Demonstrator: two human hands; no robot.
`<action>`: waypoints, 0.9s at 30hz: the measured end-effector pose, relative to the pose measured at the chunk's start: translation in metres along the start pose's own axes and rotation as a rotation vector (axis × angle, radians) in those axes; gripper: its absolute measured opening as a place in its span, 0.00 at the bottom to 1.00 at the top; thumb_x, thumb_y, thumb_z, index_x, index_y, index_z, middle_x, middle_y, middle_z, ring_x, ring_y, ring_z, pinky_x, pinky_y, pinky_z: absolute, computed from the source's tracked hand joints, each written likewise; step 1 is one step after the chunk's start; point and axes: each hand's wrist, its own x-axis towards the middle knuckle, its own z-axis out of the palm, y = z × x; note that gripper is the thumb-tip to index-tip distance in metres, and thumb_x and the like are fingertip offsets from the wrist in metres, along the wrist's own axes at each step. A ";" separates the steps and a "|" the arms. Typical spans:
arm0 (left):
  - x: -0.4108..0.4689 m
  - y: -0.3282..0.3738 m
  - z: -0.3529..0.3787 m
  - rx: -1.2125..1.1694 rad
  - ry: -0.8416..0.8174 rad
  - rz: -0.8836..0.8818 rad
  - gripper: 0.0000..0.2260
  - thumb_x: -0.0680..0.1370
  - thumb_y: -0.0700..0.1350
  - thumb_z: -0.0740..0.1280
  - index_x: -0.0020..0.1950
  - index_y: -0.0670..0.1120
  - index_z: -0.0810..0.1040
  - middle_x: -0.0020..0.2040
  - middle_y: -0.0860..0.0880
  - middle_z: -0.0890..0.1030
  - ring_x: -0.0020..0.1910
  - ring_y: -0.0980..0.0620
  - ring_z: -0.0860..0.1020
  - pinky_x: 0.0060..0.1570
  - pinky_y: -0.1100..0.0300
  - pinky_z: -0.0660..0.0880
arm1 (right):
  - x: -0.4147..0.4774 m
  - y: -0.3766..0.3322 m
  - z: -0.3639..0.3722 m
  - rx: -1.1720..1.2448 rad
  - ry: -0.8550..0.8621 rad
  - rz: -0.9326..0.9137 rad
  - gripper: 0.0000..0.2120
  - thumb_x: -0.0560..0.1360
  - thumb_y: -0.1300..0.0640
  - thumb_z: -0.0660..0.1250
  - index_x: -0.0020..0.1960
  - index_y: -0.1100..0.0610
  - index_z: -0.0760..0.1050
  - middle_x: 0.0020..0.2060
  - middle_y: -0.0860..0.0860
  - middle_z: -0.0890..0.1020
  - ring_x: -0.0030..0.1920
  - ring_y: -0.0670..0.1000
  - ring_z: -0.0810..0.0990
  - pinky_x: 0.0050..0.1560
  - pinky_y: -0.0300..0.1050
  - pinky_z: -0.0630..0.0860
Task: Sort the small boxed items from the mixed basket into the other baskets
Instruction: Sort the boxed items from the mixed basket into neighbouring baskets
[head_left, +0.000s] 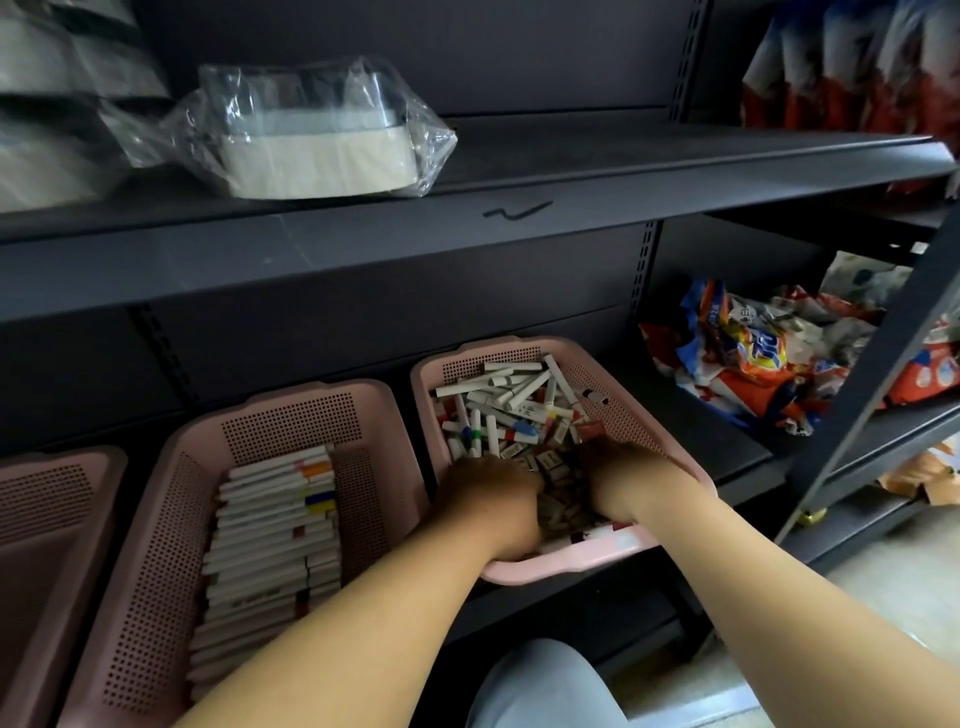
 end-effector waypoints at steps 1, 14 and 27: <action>-0.001 -0.001 0.000 -0.030 0.018 0.002 0.12 0.81 0.55 0.64 0.60 0.53 0.80 0.57 0.46 0.81 0.55 0.42 0.79 0.48 0.52 0.72 | -0.002 -0.001 -0.001 -0.006 -0.011 -0.015 0.17 0.78 0.59 0.63 0.66 0.55 0.75 0.58 0.55 0.81 0.45 0.50 0.82 0.33 0.36 0.76; -0.003 -0.009 0.001 -0.382 0.195 0.004 0.10 0.82 0.59 0.65 0.57 0.54 0.77 0.52 0.53 0.82 0.47 0.51 0.77 0.44 0.56 0.72 | -0.005 0.001 -0.005 0.199 0.011 0.065 0.11 0.82 0.50 0.61 0.63 0.50 0.74 0.48 0.48 0.79 0.48 0.47 0.79 0.53 0.42 0.77; -0.003 -0.012 0.005 -0.539 0.270 -0.005 0.09 0.79 0.60 0.67 0.47 0.56 0.76 0.41 0.57 0.79 0.42 0.55 0.78 0.40 0.59 0.73 | -0.019 -0.009 -0.017 0.215 0.200 -0.027 0.20 0.81 0.45 0.63 0.71 0.46 0.67 0.54 0.46 0.78 0.49 0.45 0.75 0.52 0.43 0.72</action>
